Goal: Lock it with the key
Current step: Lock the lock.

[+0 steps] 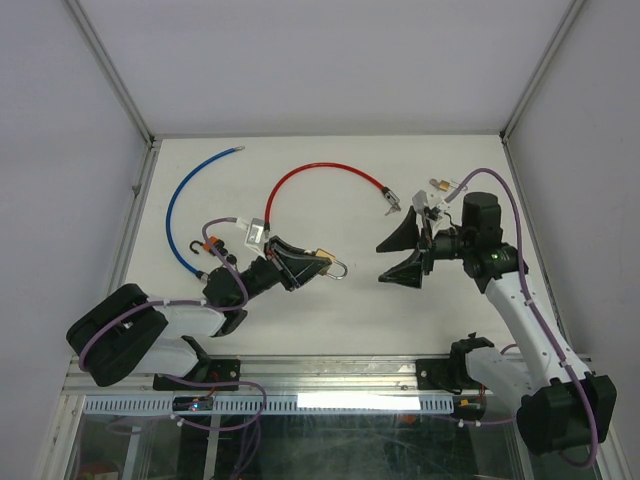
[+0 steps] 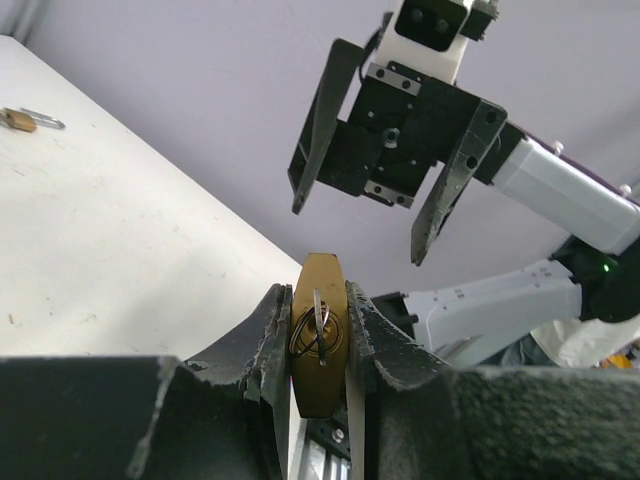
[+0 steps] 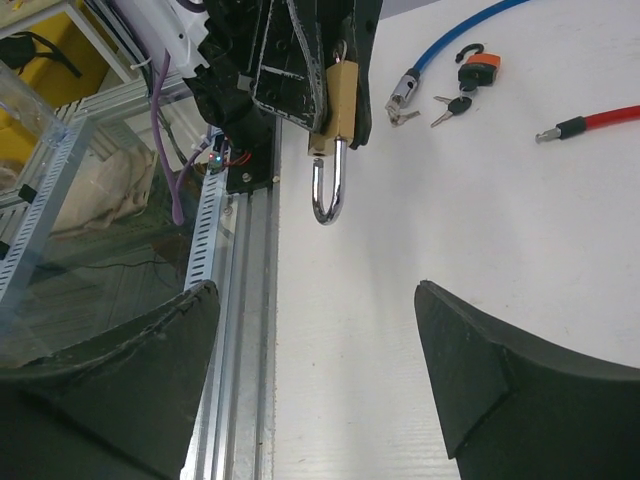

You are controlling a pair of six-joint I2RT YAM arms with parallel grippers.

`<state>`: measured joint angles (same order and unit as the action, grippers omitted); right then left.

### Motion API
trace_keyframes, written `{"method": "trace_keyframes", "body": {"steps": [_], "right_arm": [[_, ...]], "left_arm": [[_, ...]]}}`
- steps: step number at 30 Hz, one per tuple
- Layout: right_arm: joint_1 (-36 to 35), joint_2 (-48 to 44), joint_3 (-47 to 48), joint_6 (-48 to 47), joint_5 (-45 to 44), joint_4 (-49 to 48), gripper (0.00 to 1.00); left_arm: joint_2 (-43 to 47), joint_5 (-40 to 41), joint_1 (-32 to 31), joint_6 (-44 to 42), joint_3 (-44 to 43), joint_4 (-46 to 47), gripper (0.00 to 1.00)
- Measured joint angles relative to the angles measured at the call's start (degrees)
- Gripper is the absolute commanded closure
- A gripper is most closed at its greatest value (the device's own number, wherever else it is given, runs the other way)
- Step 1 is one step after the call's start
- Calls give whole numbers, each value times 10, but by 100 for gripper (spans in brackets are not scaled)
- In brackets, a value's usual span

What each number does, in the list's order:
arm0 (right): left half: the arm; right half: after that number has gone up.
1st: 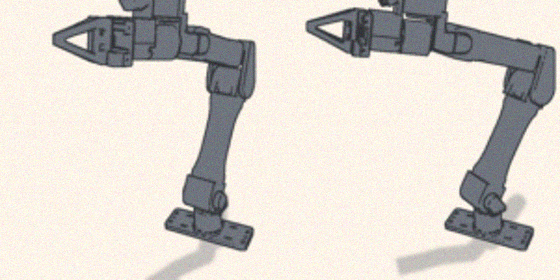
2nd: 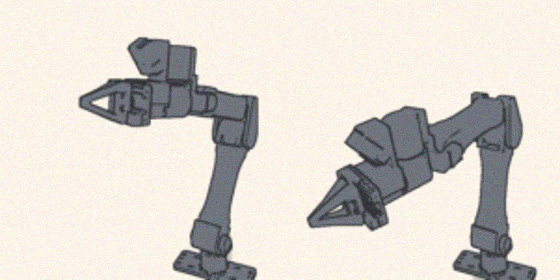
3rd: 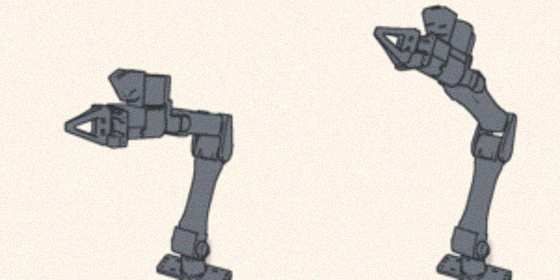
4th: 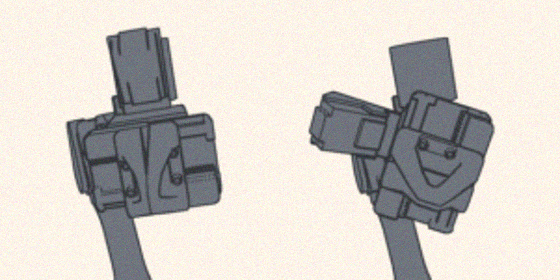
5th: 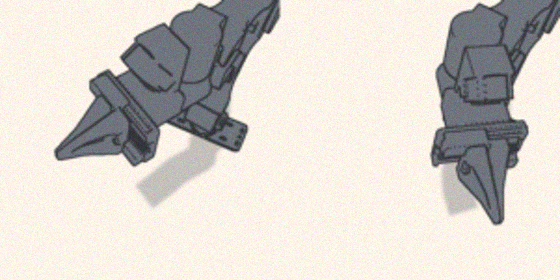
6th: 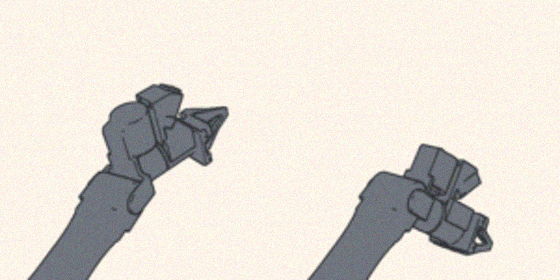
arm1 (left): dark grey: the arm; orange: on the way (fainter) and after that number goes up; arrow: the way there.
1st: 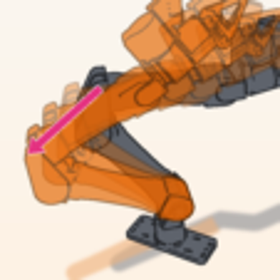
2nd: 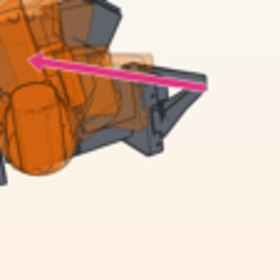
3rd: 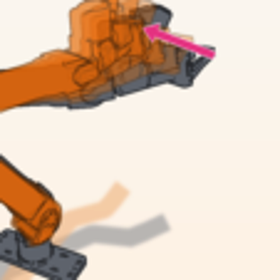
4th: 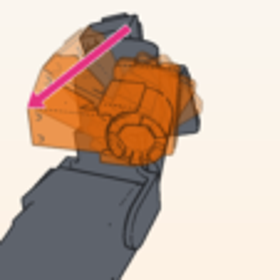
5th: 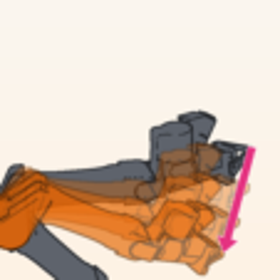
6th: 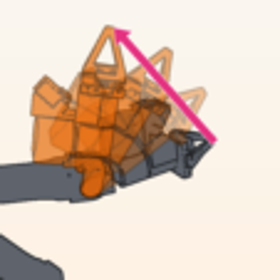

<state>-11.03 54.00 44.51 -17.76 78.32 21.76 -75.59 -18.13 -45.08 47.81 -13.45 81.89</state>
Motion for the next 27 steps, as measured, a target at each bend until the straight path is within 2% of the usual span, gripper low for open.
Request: {"method": "trace_keyframes", "body": {"steps": [2,5,10,14,27], "right_arm": [[-1,-1,-4,32,-7,-31,22],[0,-13,-53,119,-30,-153,27],[4,-7,-154,298,-73,-354,27],[0,-3,-195,413,-75,-499,25],[-20,-6,-238,539,-82,-690,26]], "left_arm": [[2,18,0,0,0,0,100],[5,45,0,0,0,0,100],[6,104,-26,-17,0,1,100],[3,141,-55,-39,-5,3,100],[-33,181,-79,-67,-61,5,100]]}}
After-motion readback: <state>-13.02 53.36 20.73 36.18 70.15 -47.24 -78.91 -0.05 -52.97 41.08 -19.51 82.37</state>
